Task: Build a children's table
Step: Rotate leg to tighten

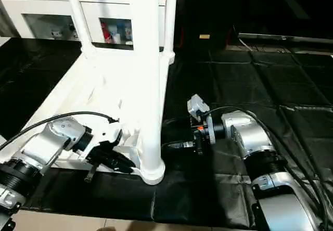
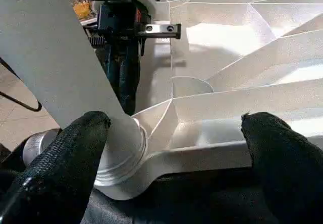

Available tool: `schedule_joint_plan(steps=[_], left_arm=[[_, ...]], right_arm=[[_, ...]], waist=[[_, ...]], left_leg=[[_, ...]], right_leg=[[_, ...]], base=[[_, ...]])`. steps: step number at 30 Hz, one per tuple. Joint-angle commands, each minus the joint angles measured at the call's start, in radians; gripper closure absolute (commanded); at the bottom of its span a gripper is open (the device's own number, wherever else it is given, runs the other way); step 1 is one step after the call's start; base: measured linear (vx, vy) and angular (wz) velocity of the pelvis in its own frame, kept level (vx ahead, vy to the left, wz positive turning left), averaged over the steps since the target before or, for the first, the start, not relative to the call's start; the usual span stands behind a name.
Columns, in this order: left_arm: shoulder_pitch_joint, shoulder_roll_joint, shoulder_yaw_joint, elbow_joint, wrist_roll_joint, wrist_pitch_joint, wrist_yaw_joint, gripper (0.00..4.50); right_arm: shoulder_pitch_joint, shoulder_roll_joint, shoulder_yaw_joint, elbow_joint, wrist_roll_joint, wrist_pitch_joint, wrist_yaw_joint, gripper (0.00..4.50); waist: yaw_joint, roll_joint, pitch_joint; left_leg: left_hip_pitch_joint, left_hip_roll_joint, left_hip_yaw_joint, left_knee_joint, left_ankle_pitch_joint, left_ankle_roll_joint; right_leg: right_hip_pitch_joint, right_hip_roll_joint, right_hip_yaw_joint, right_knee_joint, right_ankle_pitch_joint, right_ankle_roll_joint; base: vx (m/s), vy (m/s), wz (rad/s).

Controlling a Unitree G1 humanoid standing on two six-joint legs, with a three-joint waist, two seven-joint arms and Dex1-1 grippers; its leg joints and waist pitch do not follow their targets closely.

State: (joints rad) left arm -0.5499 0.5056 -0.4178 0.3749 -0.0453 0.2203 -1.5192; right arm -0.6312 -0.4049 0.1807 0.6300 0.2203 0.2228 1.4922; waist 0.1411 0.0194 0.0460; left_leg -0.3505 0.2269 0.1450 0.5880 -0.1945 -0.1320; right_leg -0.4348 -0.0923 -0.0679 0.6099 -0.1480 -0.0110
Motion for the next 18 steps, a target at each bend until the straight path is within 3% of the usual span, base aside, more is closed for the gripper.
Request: schedule_joint_plan(steps=[1,8,15,18], left_arm=[[0.002,-0.008,-0.025,-0.028,-0.013,-0.005,-0.030,4.50],[0.004,-0.009,-0.024,-0.027,-0.013,-0.003,-0.026,4.50],[0.007,-0.008,-0.023,-0.029,-0.013,-0.001,-0.024,4.50],[0.006,-0.010,-0.023,-0.028,-0.013,0.001,-0.022,4.50]], right_arm=[[-0.001,0.005,0.009,-0.019,-0.008,-0.022,0.006,0.04],[-0.004,0.017,0.009,-0.014,0.007,-0.019,0.022,0.04],[0.012,0.024,0.026,-0.060,0.046,0.030,0.083,0.71],[0.014,0.026,0.038,-0.053,0.031,0.014,0.078,1.05]], waist=[[-0.009,0.004,-0.068],[-0.009,0.001,-0.069],[-0.008,-0.001,-0.070],[-0.007,0.001,-0.070]], left_leg=[[-0.005,-0.011,0.029,-0.068,-0.213,0.040],[-0.006,-0.012,0.029,-0.067,-0.202,0.042],[-0.007,-0.011,0.029,-0.066,-0.188,0.050],[-0.006,-0.011,0.029,-0.066,-0.191,0.048]], right_leg=[[0.073,-0.023,0.026,-0.066,-0.249,-0.232],[0.074,-0.023,0.026,-0.066,-0.249,-0.228],[0.075,-0.023,0.027,-0.063,-0.230,-0.233],[0.074,-0.023,0.026,-0.064,-0.241,-0.231]], base=[[0.000,0.000,0.00],[0.000,0.000,0.00],[0.000,0.000,0.00],[0.000,0.000,0.00]])
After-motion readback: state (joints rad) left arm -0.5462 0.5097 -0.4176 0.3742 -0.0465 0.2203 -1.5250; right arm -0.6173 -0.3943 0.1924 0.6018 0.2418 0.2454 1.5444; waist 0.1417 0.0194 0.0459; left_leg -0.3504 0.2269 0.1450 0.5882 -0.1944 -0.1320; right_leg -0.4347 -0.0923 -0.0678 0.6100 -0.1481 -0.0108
